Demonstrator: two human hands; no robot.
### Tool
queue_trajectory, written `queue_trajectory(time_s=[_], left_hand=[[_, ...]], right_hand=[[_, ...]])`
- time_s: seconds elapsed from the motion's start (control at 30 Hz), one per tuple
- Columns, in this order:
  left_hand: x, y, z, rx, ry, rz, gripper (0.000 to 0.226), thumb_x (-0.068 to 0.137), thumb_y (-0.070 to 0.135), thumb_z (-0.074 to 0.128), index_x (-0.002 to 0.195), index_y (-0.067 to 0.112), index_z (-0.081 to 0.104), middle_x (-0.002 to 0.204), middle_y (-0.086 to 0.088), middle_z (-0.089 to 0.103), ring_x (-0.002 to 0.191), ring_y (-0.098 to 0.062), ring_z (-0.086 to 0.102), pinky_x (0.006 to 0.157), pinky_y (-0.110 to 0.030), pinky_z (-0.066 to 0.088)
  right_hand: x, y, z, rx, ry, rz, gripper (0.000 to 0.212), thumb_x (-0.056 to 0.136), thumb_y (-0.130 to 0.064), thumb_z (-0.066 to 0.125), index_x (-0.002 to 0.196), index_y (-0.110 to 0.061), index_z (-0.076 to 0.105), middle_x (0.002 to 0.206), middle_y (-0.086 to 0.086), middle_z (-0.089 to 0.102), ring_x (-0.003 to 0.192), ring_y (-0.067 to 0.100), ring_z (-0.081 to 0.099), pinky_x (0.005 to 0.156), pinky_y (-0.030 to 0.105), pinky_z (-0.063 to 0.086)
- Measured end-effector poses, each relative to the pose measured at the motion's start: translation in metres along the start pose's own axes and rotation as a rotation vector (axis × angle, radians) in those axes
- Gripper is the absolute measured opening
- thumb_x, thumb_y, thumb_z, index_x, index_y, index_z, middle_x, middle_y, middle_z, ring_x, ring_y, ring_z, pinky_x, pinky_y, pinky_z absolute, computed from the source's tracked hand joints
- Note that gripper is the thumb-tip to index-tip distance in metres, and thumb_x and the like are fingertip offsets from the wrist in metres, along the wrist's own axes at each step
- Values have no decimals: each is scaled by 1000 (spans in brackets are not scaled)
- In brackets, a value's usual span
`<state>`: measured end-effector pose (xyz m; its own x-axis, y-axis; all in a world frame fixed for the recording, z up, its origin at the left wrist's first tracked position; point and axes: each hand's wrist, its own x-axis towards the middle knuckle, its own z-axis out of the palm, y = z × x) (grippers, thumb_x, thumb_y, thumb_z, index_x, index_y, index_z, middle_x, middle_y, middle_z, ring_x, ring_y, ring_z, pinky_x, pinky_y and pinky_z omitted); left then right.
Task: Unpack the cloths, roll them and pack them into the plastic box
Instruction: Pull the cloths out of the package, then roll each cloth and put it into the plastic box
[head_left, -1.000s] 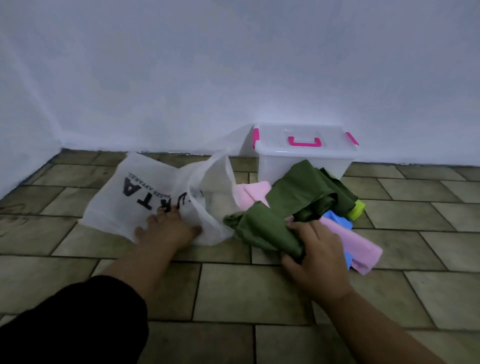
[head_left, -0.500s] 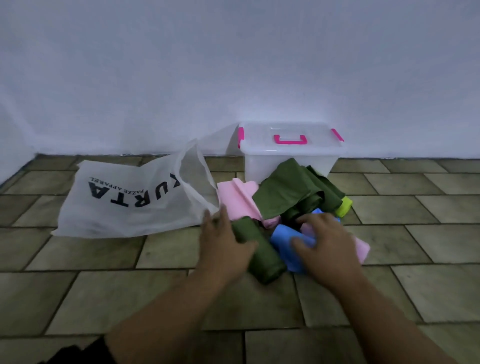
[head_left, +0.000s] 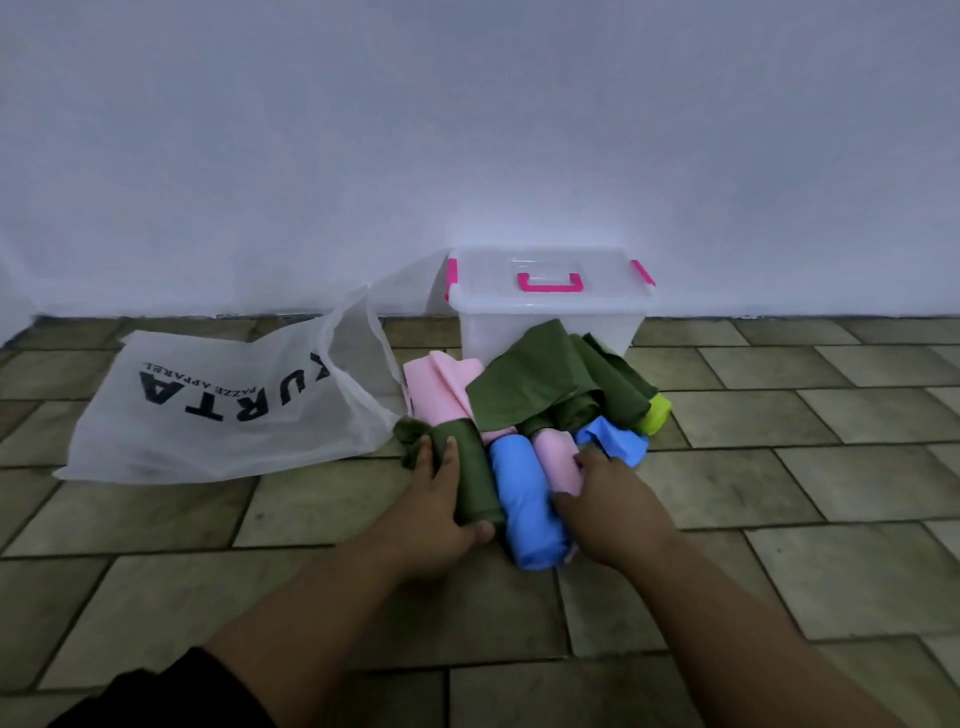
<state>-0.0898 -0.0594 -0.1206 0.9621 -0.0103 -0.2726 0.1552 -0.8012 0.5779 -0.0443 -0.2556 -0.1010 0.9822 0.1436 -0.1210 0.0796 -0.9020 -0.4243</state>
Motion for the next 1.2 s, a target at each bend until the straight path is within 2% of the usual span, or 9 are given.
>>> queue_trajectory(time_s=[0.23,0.3,0.4,0.5,0.63,0.77,0.93,1.1,1.2], left_hand=[[7,-1,-20,102,-40,-18,116,72,63,65,148,29,-15,155,2,-27,146,-19,1,113,-32,19],[11,5,-36,128,22,-3,110,71,65,64,150,31,-5,157,5,-17,146,-20,4,113,-37,21],[31,21,-70,31,273,29,85,77,56,64,147,32,22,156,1,18,135,-23,33,106,-42,35],[68,43,-106,-183,487,18,63,82,44,65,137,28,41,141,-3,45,119,-22,48,91,-30,38],[124,66,-139,-523,439,-254,60,87,46,59,138,20,41,135,-6,50,109,-25,55,81,-28,43],[154,70,-141,-999,299,-355,36,89,33,62,117,12,52,112,-13,63,92,-32,66,86,-47,54],[162,53,-154,-996,363,-441,27,89,25,60,111,12,52,95,-15,64,81,-34,66,69,-48,58],[160,29,-162,-998,495,-496,23,91,32,57,105,14,53,88,-11,62,77,-30,64,57,-43,56],[161,27,-161,-1064,486,-517,22,90,39,57,88,18,54,82,-9,63,68,-27,64,42,-35,52]], right_hand=[[15,11,-51,-48,-287,-87,56,85,-56,56,132,-25,51,127,-1,59,107,15,56,78,25,39],[29,19,-77,60,-244,-80,35,81,-56,61,105,-30,67,100,-4,68,89,11,61,68,24,43],[65,28,-108,260,38,-30,24,77,-46,66,75,-22,69,71,-2,68,72,17,65,61,29,48],[115,31,-123,513,287,48,25,79,-38,67,93,-17,66,81,2,66,77,22,62,75,41,53],[171,26,-125,667,293,180,62,83,-38,65,136,-18,42,107,3,50,84,20,53,79,35,44],[203,13,-117,712,206,290,60,82,-32,65,131,-7,39,118,12,50,92,29,56,80,46,56],[212,-12,-97,678,185,267,65,78,-32,67,129,-9,33,91,3,46,74,21,50,58,36,56],[216,-33,-88,665,180,232,62,82,-45,60,125,-7,39,101,10,54,80,28,60,70,47,58],[221,-31,-96,672,200,272,46,89,-45,52,110,-4,51,87,12,61,66,30,65,68,49,59]])
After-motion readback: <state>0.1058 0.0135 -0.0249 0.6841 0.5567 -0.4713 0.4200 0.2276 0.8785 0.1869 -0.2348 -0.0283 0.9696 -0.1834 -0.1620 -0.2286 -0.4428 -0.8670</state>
